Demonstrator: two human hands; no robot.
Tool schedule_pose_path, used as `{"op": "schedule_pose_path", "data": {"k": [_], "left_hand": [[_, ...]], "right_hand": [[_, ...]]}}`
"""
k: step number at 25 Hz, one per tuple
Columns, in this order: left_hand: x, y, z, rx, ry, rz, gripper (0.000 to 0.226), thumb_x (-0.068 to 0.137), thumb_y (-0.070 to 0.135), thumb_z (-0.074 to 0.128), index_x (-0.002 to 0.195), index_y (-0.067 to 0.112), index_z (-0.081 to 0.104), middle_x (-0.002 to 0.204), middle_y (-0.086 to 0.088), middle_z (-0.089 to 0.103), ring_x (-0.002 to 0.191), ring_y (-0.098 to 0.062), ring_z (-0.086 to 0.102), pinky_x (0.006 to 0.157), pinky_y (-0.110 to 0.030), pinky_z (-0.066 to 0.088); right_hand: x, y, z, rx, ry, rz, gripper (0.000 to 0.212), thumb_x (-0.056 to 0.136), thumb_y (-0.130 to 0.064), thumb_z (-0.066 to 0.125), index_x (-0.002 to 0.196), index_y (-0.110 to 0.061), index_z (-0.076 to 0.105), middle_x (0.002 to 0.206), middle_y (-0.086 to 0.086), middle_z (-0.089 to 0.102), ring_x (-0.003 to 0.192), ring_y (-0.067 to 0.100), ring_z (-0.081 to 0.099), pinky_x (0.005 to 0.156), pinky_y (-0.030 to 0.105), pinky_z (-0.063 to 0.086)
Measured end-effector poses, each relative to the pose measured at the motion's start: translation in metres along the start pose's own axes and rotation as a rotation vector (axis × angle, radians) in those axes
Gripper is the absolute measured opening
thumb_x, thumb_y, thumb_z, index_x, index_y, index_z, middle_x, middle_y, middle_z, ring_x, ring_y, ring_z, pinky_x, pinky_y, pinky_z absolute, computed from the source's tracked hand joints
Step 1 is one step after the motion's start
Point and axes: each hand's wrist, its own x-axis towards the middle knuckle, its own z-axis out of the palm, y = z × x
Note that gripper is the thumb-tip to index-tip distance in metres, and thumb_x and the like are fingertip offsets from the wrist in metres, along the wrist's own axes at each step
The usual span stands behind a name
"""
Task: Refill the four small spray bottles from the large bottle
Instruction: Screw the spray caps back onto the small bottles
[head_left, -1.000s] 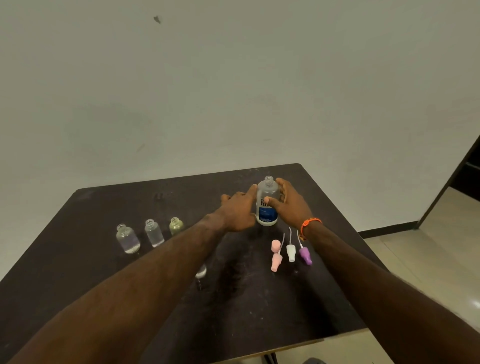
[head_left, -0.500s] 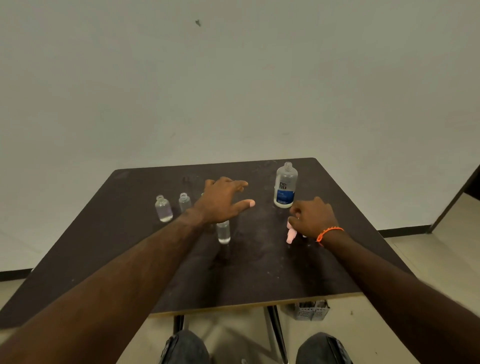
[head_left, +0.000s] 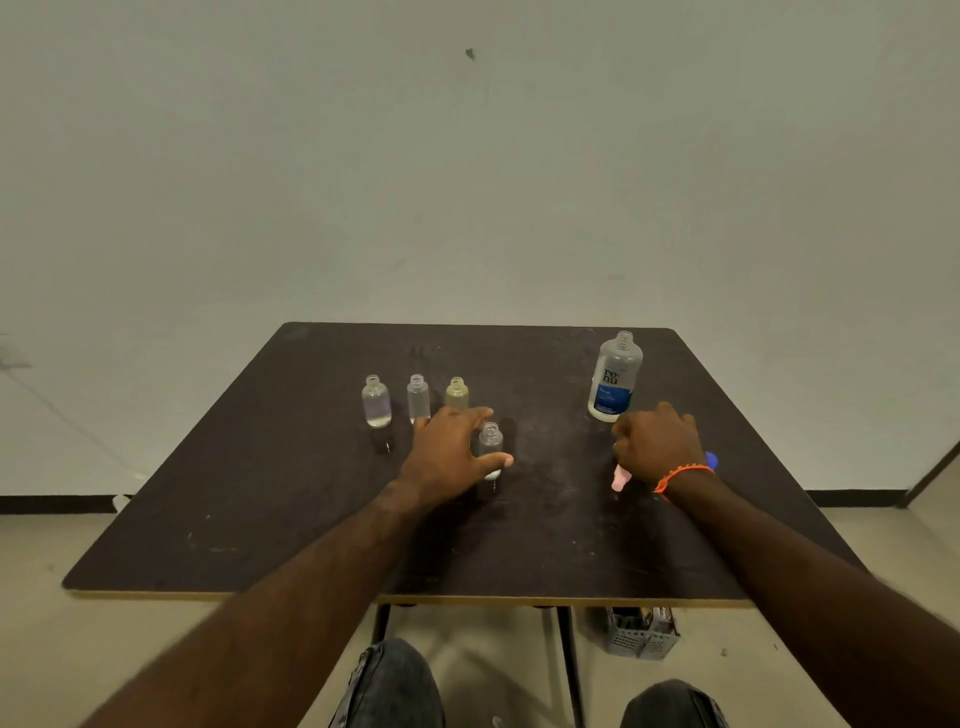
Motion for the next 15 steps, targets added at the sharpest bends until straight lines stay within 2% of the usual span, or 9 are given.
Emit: {"op": "schedule_pose_path", "data": {"k": [2, 5, 7, 10, 12, 15], "left_hand": [[-0.004, 0.0, 0.004, -0.063, 0.062, -0.082, 0.063, 0.084, 0.06, 0.076, 0.138, 0.028, 0.063, 0.129, 0.01, 0.07, 0.121, -0.013, 0.06, 0.098, -0.033, 0.035], [-0.01, -0.004, 0.01, -0.164, 0.046, -0.094, 0.045, 0.087, 0.056, 0.074, 0.123, 0.029, 0.072, 0.111, 0.014, 0.075, 0.103, -0.005, 0.066, 0.099, -0.043, 0.05], [-0.015, -0.005, 0.013, -0.188, 0.038, -0.095, 0.044, 0.087, 0.057, 0.072, 0.123, 0.031, 0.071, 0.11, 0.015, 0.075, 0.101, -0.007, 0.067, 0.097, -0.047, 0.052], [-0.017, -0.005, 0.012, -0.177, 0.046, -0.088, 0.044, 0.086, 0.058, 0.07, 0.122, 0.032, 0.071, 0.107, 0.015, 0.075, 0.098, -0.009, 0.067, 0.096, -0.048, 0.052], [-0.017, -0.006, 0.011, -0.175, 0.041, -0.084, 0.043, 0.087, 0.056, 0.072, 0.12, 0.03, 0.072, 0.105, 0.013, 0.076, 0.095, -0.01, 0.067, 0.095, -0.047, 0.053], [-0.02, -0.005, 0.011, -0.176, 0.036, -0.082, 0.046, 0.088, 0.056, 0.072, 0.124, 0.028, 0.072, 0.107, 0.01, 0.077, 0.096, -0.011, 0.068, 0.096, -0.048, 0.053]], "right_hand": [[0.001, -0.001, 0.0, 0.019, 0.021, 0.002, 0.025, 0.095, -0.038, 0.052, 0.109, -0.028, 0.07, 0.1, -0.001, 0.07, 0.098, 0.019, 0.056, 0.092, 0.041, 0.044], [0.002, -0.002, 0.002, 0.005, -0.082, 0.017, 0.029, 0.094, -0.048, 0.052, 0.099, -0.028, 0.073, 0.095, -0.004, 0.072, 0.094, 0.017, 0.061, 0.095, 0.044, 0.045], [0.002, -0.003, 0.004, -0.008, -0.086, 0.02, 0.028, 0.093, -0.05, 0.055, 0.098, -0.029, 0.073, 0.095, -0.005, 0.072, 0.094, 0.017, 0.062, 0.096, 0.044, 0.045], [0.0, -0.008, 0.005, 0.009, -0.027, -0.016, 0.022, 0.094, -0.044, 0.058, 0.098, -0.027, 0.071, 0.093, -0.004, 0.071, 0.09, 0.017, 0.063, 0.094, 0.041, 0.048], [-0.002, -0.016, 0.0, 0.086, 0.034, -0.038, 0.017, 0.094, -0.037, 0.06, 0.098, -0.023, 0.069, 0.097, 0.0, 0.071, 0.088, 0.018, 0.064, 0.089, 0.039, 0.053], [-0.008, -0.036, -0.014, 0.271, 0.078, -0.071, 0.01, 0.09, -0.031, 0.066, 0.094, -0.022, 0.068, 0.103, 0.001, 0.071, 0.097, 0.023, 0.066, 0.087, 0.039, 0.056]]}}
